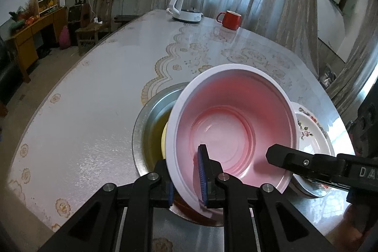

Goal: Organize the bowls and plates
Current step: 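Lower the red-and-pink bowl into the yellow bowl and open both grippers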

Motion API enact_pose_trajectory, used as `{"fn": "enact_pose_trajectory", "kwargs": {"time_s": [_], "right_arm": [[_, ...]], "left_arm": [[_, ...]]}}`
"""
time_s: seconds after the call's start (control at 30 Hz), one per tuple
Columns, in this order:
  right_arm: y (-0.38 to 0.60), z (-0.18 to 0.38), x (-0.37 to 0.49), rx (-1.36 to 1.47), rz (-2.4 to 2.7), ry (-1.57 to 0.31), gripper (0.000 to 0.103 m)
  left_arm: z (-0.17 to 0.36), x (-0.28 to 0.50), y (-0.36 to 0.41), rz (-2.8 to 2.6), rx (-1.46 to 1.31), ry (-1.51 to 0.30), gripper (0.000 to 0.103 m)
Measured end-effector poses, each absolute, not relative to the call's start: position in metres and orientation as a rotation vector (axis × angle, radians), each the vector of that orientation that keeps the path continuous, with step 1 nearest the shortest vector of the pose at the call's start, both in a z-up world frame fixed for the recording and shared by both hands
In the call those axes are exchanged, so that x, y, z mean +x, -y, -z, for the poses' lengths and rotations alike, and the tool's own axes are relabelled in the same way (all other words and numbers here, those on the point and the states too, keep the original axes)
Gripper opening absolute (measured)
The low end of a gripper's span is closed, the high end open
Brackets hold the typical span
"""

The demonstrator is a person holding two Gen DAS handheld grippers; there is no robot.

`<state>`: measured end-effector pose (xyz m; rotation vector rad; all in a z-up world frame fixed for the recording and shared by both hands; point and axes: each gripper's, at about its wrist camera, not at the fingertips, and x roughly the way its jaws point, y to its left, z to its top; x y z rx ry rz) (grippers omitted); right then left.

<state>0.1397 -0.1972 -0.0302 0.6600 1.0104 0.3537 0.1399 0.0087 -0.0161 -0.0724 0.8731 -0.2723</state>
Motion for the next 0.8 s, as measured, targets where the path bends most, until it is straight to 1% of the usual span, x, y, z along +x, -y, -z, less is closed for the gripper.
{"fn": "enact_pose_trajectory", "kwargs": {"time_s": [0.3,0.33,0.37,0.5,0.6,0.7,0.73,0.77,0.8], "right_arm": [[0.203,0.036,0.142,0.674,-0.343,-1.048,0.013],[0.203,0.036,0.142,0.674,-0.340,-1.054,0.015],[0.204,0.037,0.145,0.673,-0.337,-1.060,0.020],[0.203,0.038,0.146,0.661,-0.319,-1.070,0.020],[0.203,0.037,0.145,0.659,-0.314,-1.070,0.020],[0.202,0.032,0.145,0.636,-0.293,-1.057,0.020],[0.201,0.031,0.146,0.631,-0.290,-1.053,0.020],[0.202,0.030,0.146,0.627,-0.286,-1.050,0.020],[0.202,0.030,0.147,0.628,-0.284,-1.049,0.020]], "left_arm": [[0.018,0.139,-0.006,0.272,-0.053,-0.878,0.015],[0.018,0.141,-0.005,0.272,-0.053,-0.877,0.015],[0.018,0.141,-0.005,0.271,-0.054,-0.877,0.015],[0.019,0.143,-0.007,0.263,-0.061,-0.882,0.017],[0.019,0.144,-0.009,0.256,-0.076,-0.881,0.021],[0.016,0.144,-0.012,0.249,-0.089,-0.872,0.030],[0.015,0.143,-0.014,0.247,-0.096,-0.866,0.034],[0.014,0.143,-0.015,0.247,-0.105,-0.860,0.037],[0.013,0.143,-0.016,0.249,-0.111,-0.855,0.037]]}}
